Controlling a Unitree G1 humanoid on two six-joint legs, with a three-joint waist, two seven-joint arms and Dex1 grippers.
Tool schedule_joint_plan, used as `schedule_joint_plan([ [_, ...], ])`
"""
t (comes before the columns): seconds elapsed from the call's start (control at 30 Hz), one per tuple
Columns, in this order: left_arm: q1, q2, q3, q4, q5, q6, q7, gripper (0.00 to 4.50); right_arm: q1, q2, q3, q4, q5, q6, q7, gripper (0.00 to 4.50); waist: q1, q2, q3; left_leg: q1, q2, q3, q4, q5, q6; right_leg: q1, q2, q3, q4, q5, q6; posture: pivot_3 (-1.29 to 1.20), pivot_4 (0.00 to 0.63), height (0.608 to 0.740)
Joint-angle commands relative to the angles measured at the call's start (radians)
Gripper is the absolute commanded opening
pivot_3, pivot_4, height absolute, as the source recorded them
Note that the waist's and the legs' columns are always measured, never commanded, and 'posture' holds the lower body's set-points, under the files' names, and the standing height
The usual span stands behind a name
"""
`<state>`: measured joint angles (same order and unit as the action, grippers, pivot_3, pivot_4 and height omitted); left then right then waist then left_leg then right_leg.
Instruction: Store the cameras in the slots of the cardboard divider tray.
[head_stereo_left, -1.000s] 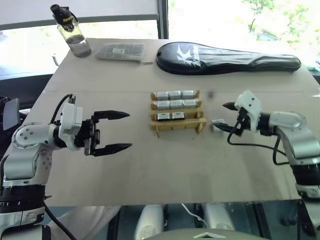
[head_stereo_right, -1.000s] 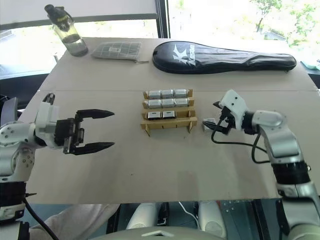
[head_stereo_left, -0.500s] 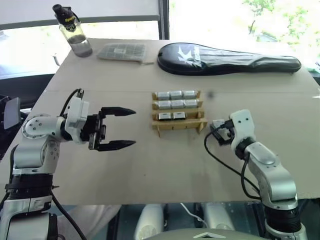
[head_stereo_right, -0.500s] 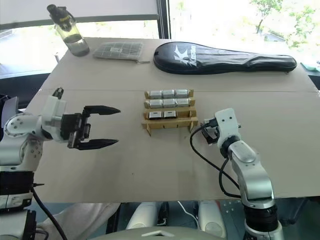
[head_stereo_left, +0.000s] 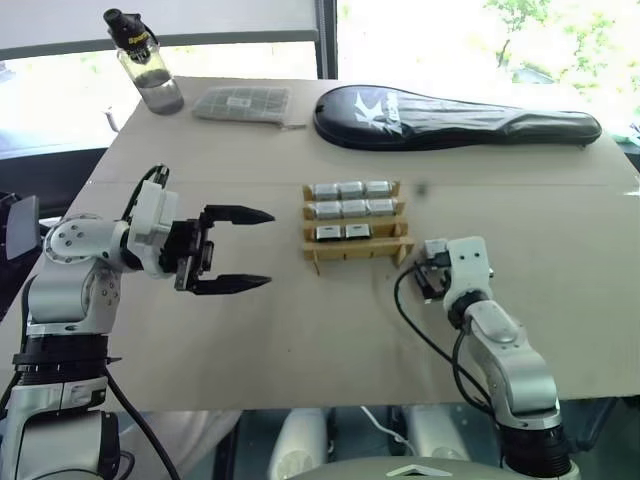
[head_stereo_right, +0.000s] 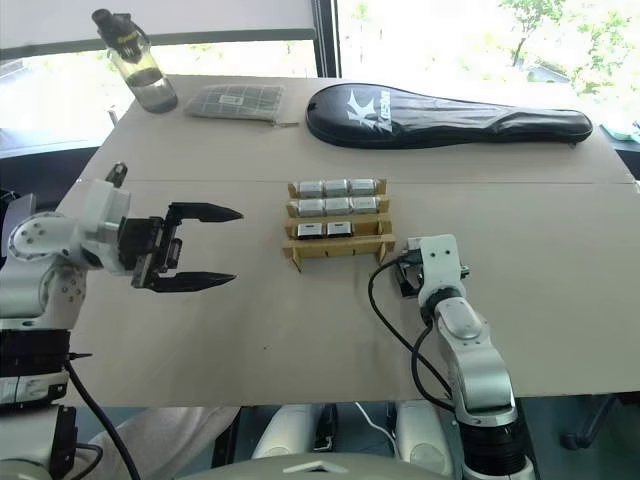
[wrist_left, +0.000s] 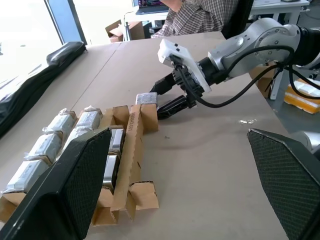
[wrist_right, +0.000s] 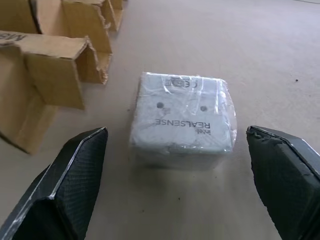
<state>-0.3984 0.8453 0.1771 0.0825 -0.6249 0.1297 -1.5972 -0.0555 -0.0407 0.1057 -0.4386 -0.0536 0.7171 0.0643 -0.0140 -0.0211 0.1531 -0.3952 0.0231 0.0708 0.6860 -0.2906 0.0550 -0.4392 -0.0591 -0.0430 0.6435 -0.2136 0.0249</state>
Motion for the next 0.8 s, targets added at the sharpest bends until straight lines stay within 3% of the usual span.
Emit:
schedule_joint_plan([
  [0.03,-0.022,0.007,-0.006,0.008,0.006,0.0,-0.015,4.5,-0.019,-0.015,-0.006,0.005,-0.017,-0.054,-0.015,4.41,0.0,0.0,0.0,0.0,0.0,0.0,0.0,0.0,0.0,0.0,0.0,0.0,0.0,0.0,0.0,0.0,0.15,0.74],
  [0.07,-0.023,0.007,-0.008,0.011,0.008,0.0,-0.016,4.5,-0.024,-0.012,-0.008,0.012,-0.014,-0.06,-0.017,4.41,0.0,0.0,0.0,0.0,0.0,0.0,0.0,0.0,0.0,0.0,0.0,0.0,0.0,0.0,0.0,0.0,0.15,0.74],
  [0.17,-0.025,0.012,-0.019,0.015,0.008,0.002,-0.017,4.5,-0.037,-0.007,-0.004,0.032,-0.015,-0.076,-0.023,3.64,0.0,0.0,0.0,0.0,0.0,0.0,0.0,0.0,0.0,0.0,0.0,0.001,0.0,0.0,0.0,0.0,0.15,0.74],
  [0.27,-0.036,0.021,-0.031,0.016,0.003,0.013,-0.017,4.5,-0.042,-0.002,0.003,0.044,-0.019,-0.085,-0.026,2.13,0.0,0.0,0.0,0.0,0.0,0.0,0.0,0.0,0.0,0.0,0.001,0.001,0.0,0.0,0.0,0.0,0.15,0.74],
  [0.3,-0.042,0.024,-0.033,0.018,0.001,0.017,-0.017,4.5,-0.042,0.0,0.004,0.045,-0.019,-0.087,-0.027,1.94,0.0,0.0,0.0,0.0,0.0,0.0,0.0,0.0,0.0,0.0,0.001,0.001,0.0,0.0,0.0,0.0,0.15,0.74],
  [0.53,-0.072,0.042,-0.058,0.03,-0.005,0.028,-0.017,4.5,-0.034,-0.016,0.007,0.038,-0.024,-0.168,-0.017,1.95,0.0,0.0,0.0,0.0,0.0,0.0,0.0,0.0,0.0,0.0,0.001,0.001,0.0,0.0,0.0,0.0,0.15,0.74],
  [0.63,-0.092,0.033,-0.066,0.032,-0.015,0.058,-0.017,4.5,-0.047,-0.084,0.039,0.025,-0.059,-0.271,0.02,1.95,0.0,0.0,0.0,0.0,0.0,0.0,0.0,0.0,0.0,0.0,0.001,0.001,0.0,0.0,0.0,0.0,0.15,0.74],
  [0.8,-0.137,0.04,-0.117,0.037,-0.07,0.157,-0.017,4.5,-0.106,-0.295,0.132,0.03,-0.19,-0.505,0.126,1.95,-0.001,0.0,0.0,0.0,0.0,0.001,0.0,0.0,0.0,0.0,0.001,0.002,0.0,0.0,0.0,0.0,0.15,0.74],
])
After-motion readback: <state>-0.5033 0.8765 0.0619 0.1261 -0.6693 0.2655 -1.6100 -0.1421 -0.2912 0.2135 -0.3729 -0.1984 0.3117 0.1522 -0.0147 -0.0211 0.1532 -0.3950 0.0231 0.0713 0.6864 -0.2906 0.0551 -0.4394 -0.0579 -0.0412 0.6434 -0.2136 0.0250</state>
